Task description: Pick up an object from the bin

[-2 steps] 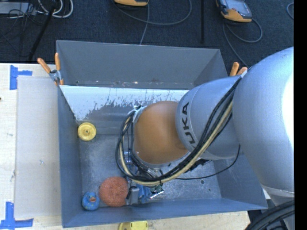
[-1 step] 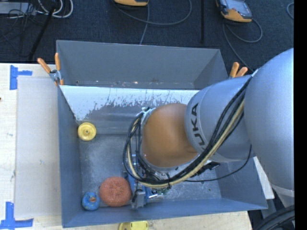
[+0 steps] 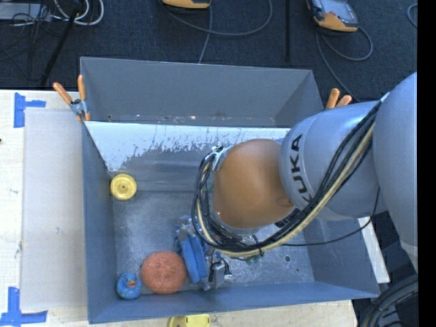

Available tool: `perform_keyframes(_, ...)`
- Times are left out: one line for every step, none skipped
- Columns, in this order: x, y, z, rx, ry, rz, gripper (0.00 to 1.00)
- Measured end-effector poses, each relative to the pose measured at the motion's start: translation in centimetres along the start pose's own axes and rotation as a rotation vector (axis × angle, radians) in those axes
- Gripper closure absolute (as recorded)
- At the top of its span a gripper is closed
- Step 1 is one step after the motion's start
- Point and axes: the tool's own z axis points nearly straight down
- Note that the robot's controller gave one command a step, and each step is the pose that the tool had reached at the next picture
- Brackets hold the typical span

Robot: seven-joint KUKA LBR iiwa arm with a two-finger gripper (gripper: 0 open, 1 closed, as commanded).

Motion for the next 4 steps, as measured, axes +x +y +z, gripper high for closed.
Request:
perform_keyframes(0.2, -2.1, 2.1, -0.001, -0.001, -0.519, 0.00)
perform_keyframes(-2.0, -2.6, 3.7, -0.002, 0.006, -0.555, 1.00)
perform_keyframes(-2.0, -2.6, 3.7, -0.002, 0.006, -0.554, 1.00)
perform_keyframes(-1.9, -2.6, 3.5, -0.002, 0.005, -0.554, 1.00)
